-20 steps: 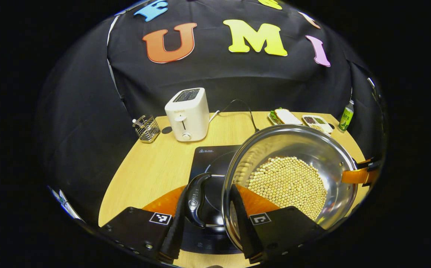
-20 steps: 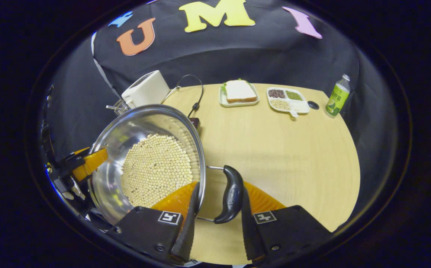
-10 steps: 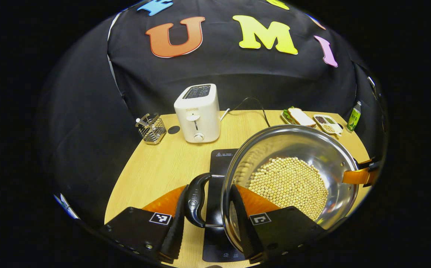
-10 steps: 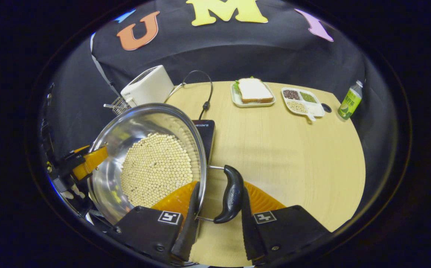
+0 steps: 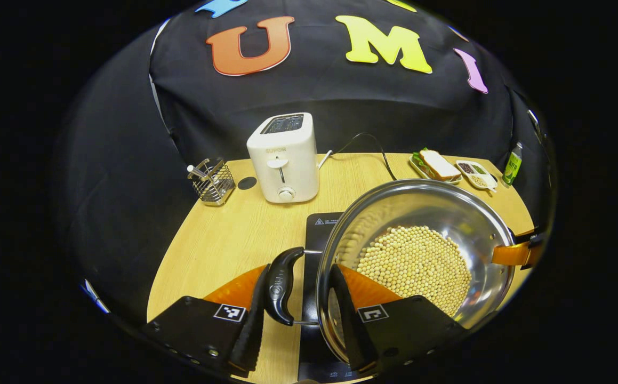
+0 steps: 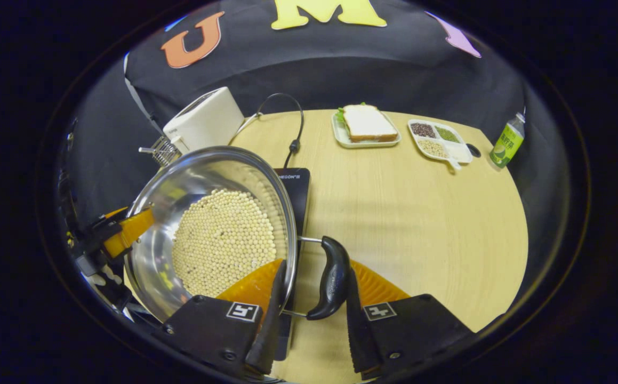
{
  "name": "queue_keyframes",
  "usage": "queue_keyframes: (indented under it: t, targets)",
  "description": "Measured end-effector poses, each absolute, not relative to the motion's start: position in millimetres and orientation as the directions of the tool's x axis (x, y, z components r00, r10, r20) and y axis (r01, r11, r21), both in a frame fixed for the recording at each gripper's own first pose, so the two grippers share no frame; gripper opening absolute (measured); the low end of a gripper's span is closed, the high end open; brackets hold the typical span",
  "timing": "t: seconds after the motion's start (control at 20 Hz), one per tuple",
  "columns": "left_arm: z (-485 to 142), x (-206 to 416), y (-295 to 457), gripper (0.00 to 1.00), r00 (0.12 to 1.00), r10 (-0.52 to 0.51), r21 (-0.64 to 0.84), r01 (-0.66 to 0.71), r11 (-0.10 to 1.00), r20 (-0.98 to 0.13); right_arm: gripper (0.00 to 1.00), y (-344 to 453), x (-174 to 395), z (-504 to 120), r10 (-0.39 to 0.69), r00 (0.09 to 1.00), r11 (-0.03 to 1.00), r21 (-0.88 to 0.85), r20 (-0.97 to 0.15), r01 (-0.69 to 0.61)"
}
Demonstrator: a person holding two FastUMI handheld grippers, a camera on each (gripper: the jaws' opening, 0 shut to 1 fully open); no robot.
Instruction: First push the handle of the pot to place it horizontally, then grasp the pot with both hands and set it on the induction cooktop.
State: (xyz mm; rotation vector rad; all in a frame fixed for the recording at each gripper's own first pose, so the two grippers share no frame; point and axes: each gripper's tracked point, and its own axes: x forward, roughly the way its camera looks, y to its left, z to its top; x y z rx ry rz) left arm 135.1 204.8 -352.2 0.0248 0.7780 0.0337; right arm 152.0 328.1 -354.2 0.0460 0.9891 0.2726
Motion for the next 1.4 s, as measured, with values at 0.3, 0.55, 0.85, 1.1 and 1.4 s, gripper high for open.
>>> queue_keyframes:
  t: [0.3,0.55,0.85,1.1,1.4]
  targets:
    - [-365.0,133.0,206.8,0.62,0.699,0.026,0.008,-0.029,1.000,-0.715,0.55,331.7,153.2,-350.4,0.222,0.549,0.970,0.124,-0.806,-0.211]
    - [-364.9,136.0,206.1,0.64,0.712,0.035,0.030,-0.020,0.999,-0.701,0.55,331.4,153.4,-351.1,0.219,0.565,0.973,0.134,-0.795,-0.189]
    - [-367.5,134.5,209.7,0.83,0.717,0.079,0.097,-0.016,0.995,-0.692,0.61,331.8,154.1,-349.7,0.234,0.571,0.971,0.159,-0.787,-0.179]
    - [-337.6,135.0,220.4,0.97,0.770,0.135,0.155,-0.047,0.987,-0.624,0.77,324.6,159.6,-335.8,0.252,0.620,0.965,0.147,-0.743,-0.216]
    - [-308.2,122.1,215.6,0.97,0.798,0.152,0.147,-0.080,0.986,-0.584,0.78,321.0,157.3,-308.8,0.272,0.673,0.952,0.093,-0.688,-0.291]
